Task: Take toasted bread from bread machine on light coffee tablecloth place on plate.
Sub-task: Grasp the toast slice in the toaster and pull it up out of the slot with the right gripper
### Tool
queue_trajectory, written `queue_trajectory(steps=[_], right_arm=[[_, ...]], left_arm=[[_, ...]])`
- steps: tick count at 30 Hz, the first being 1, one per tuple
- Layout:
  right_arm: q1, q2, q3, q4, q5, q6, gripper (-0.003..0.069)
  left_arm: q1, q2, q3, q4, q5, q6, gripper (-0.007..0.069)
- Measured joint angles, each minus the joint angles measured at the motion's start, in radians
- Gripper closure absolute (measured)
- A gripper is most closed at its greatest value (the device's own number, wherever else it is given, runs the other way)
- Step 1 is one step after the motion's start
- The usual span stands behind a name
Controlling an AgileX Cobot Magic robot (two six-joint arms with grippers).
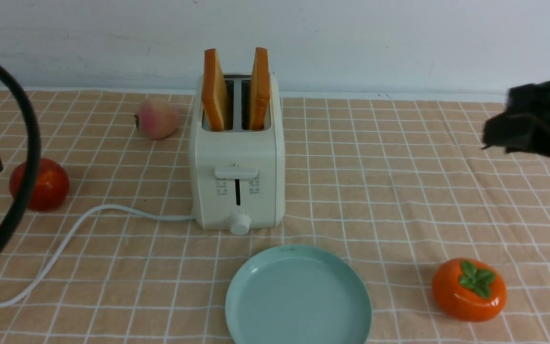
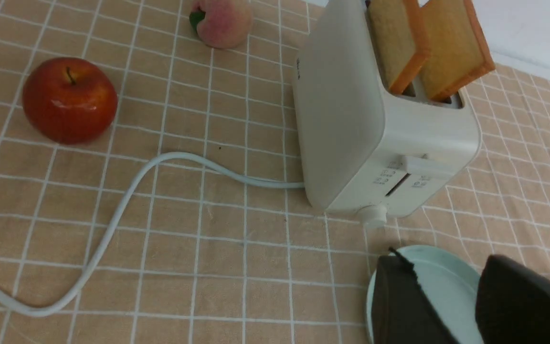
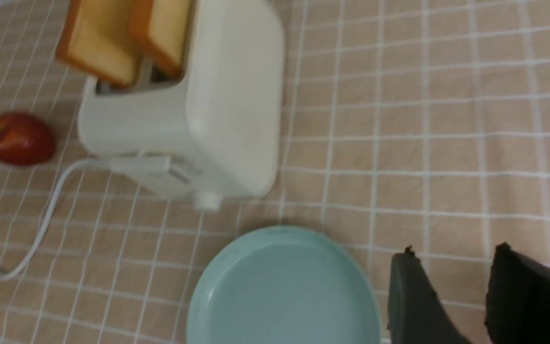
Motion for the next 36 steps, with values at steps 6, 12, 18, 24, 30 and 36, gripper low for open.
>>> queue_trajectory(steps=[6, 12, 18, 24, 30, 36], right_arm=[[0.123, 0.269, -0.262, 0.027, 0.014, -0.063, 0.0365], [0.218, 0.565, -0.624, -0.001, 0.032, -0.037, 0.0236], [0.236, 0.8, -0.848, -0.094, -0.006, 0.07, 0.0195], [0.235, 0.946, -0.902, -0.145, -0.104, 0.146, 0.0217], [0.236, 0.943, -0.905, -0.151, -0.115, 0.148, 0.0519], [0.236, 0.851, -0.917, -0.185, -0.072, 0.14, 0.0541]], left_arm=[[-0.099, 0.001, 0.0, 0.074, 0.013, -0.011, 0.0386], [-0.106, 0.009, 0.0, 0.084, 0.044, -0.089, 0.0386], [-0.106, 0.009, 0.0, 0.088, 0.046, -0.097, 0.0386], [-0.106, 0.009, 0.0, 0.089, 0.047, -0.098, 0.0386], [-0.106, 0.009, 0.0, 0.089, 0.053, -0.098, 0.0386], [-0.106, 0.009, 0.0, 0.089, 0.064, -0.098, 0.0386]])
